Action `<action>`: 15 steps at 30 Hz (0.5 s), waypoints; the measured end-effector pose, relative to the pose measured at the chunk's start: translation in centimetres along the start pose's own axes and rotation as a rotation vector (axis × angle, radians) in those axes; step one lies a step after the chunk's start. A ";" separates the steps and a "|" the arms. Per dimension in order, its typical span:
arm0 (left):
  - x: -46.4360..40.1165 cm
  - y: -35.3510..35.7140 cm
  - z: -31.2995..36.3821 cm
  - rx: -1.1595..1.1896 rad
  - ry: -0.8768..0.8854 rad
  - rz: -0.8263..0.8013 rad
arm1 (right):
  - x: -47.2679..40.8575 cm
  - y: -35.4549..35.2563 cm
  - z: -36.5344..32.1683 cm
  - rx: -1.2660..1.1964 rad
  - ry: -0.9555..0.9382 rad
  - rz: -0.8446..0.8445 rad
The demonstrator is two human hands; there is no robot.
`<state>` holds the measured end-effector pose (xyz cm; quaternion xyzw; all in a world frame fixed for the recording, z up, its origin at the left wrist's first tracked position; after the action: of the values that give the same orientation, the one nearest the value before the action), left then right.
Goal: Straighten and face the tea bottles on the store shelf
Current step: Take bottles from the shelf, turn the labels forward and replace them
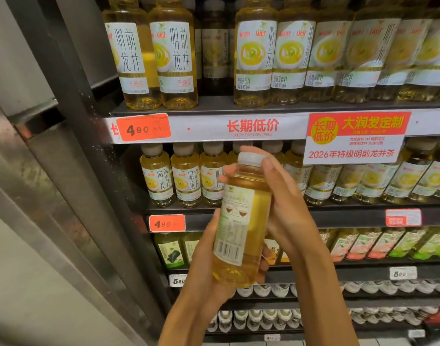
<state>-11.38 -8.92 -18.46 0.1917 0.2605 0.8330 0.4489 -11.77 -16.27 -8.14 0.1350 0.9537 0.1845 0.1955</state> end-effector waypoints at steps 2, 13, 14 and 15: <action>-0.2 0.3 -0.6 0.048 -0.034 -0.050 | -0.1 0.1 0.1 0.012 -0.006 0.000; -0.2 0.0 3.7 -0.553 0.319 0.183 | -0.2 -1.5 -2.3 0.312 -0.100 0.129; -0.2 0.0 3.6 -0.533 0.323 0.189 | -0.4 -1.2 -2.1 0.301 -0.083 0.090; -0.2 -0.2 3.4 -0.497 0.318 0.186 | -0.5 -0.9 -1.9 0.281 -0.069 0.052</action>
<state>-9.27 -8.15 -15.94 -0.0336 0.0971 0.9283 0.3573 -12.35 -17.78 -6.68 0.1920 0.9590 0.0494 0.2023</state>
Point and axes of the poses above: each hand's wrist, its own x-axis away from the middle knuckle, its own y-axis out of the palm, z = x × y, the point moved 9 cm from there along -x, towards the middle knuckle
